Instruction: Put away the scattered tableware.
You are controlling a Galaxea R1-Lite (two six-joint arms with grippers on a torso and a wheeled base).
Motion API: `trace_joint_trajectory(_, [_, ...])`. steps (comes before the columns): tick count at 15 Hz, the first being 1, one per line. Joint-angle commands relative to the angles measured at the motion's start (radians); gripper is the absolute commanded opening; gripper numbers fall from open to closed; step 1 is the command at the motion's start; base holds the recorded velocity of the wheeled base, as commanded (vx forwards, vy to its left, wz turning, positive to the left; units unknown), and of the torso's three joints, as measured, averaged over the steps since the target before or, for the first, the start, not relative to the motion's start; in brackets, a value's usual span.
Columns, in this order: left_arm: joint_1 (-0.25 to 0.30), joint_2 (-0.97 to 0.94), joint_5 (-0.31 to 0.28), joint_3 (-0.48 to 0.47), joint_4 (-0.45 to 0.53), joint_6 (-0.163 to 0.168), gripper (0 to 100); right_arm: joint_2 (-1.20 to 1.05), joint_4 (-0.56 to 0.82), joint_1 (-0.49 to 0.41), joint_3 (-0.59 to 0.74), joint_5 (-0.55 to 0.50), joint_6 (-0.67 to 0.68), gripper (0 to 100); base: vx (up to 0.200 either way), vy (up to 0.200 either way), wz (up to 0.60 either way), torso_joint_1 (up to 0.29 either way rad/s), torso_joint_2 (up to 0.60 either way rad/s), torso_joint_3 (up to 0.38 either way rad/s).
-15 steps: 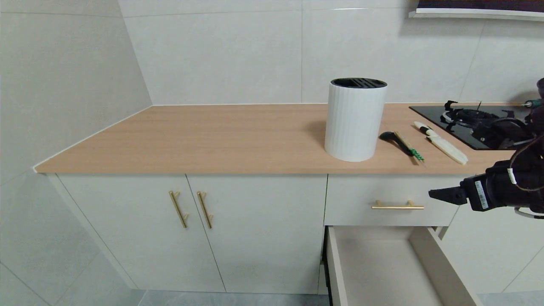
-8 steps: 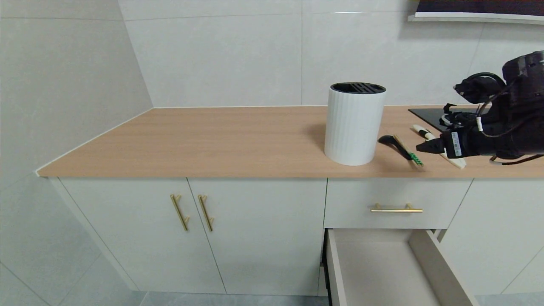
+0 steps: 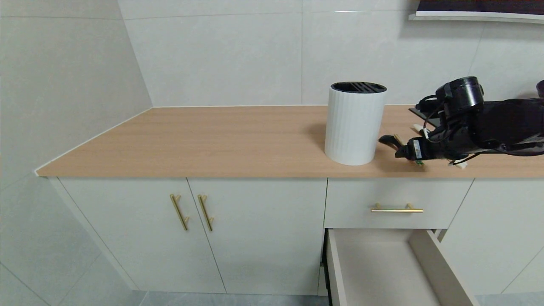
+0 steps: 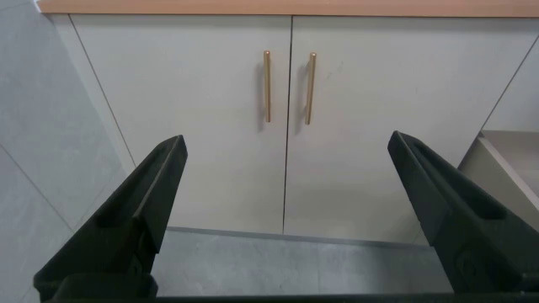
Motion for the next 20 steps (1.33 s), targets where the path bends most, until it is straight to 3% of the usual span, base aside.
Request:
trace_joint_trajectory(1, [0.001, 0.000, 0.000, 0.000, 0.000, 0.000, 100, 0.059, 0.001, -0.010, -0.026, -0.002, 0.002, 100, 0.000, 0.000, 0.00, 0.000, 0.00, 0.000])
trace_joint_trajectory(9, [0.001, 0.000, 0.000, 0.000, 0.000, 0.000, 100, 0.101, 0.004, -0.050, -0.064, -0.010, 0.002, 100, 0.000, 0.000, 0.00, 0.000, 0.00, 0.000])
trace_joint_trajectory(10, [0.001, 0.000, 0.001, 0.000, 0.000, 0.000, 100, 0.104, 0.005, -0.052, -0.064, -0.011, 0.002, 0, 0.000, 0.000, 0.00, 0.000, 0.00, 0.000])
trace_joint_trajectory(16, [0.001, 0.000, 0.001, 0.000, 0.000, 0.000, 100, 0.093, 0.005, -0.049, -0.061, -0.016, 0.005, 0, 0.000, 0.000, 0.00, 0.000, 0.00, 0.000])
trace_joint_trajectory(20, [0.001, 0.000, 0.000, 0.000, 0.000, 0.000, 100, -0.042, 0.005, -0.043, -0.006, -0.030, 0.040, 0, 0.000, 0.000, 0.00, 0.000, 0.00, 0.000])
